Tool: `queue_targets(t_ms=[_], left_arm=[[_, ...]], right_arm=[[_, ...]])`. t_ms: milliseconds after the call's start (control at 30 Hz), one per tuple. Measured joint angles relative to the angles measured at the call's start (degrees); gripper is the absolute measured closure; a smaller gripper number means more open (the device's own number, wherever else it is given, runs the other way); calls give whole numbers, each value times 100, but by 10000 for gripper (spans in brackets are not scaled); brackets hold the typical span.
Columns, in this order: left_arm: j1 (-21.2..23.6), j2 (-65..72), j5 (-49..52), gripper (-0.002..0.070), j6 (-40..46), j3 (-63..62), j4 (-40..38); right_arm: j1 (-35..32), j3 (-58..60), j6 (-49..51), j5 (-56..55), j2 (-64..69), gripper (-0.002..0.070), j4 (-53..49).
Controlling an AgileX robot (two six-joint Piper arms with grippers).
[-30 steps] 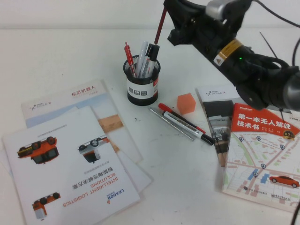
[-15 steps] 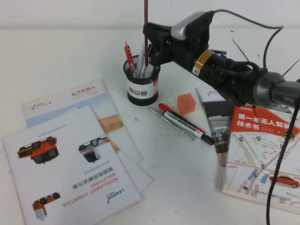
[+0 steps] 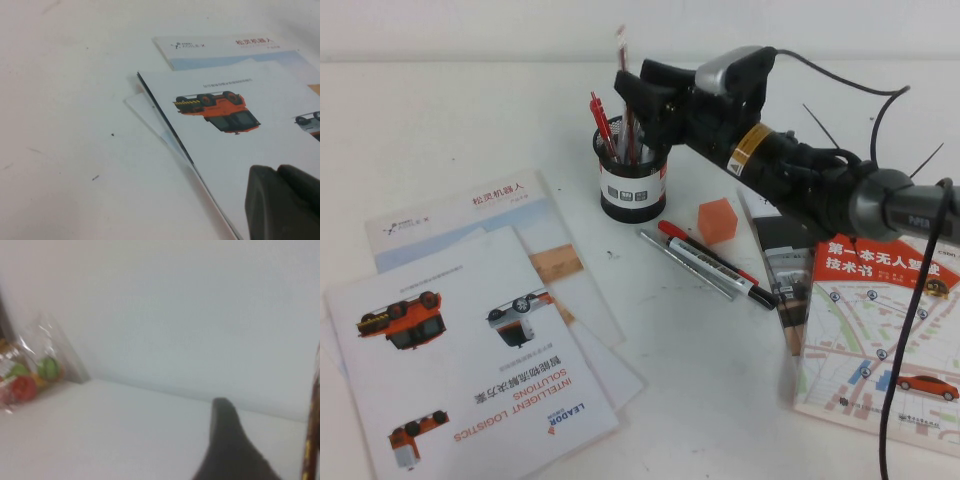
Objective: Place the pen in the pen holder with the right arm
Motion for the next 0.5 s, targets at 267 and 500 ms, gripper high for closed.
queue_targets(t_ms=[267, 500], left_arm=[[0, 0, 0, 678, 0, 0, 0], [0, 0, 0, 678, 0, 0, 0]], right_arm=[[0, 0, 417, -76, -852, 632, -785], [0, 386, 1127, 283, -2474, 691, -2130]])
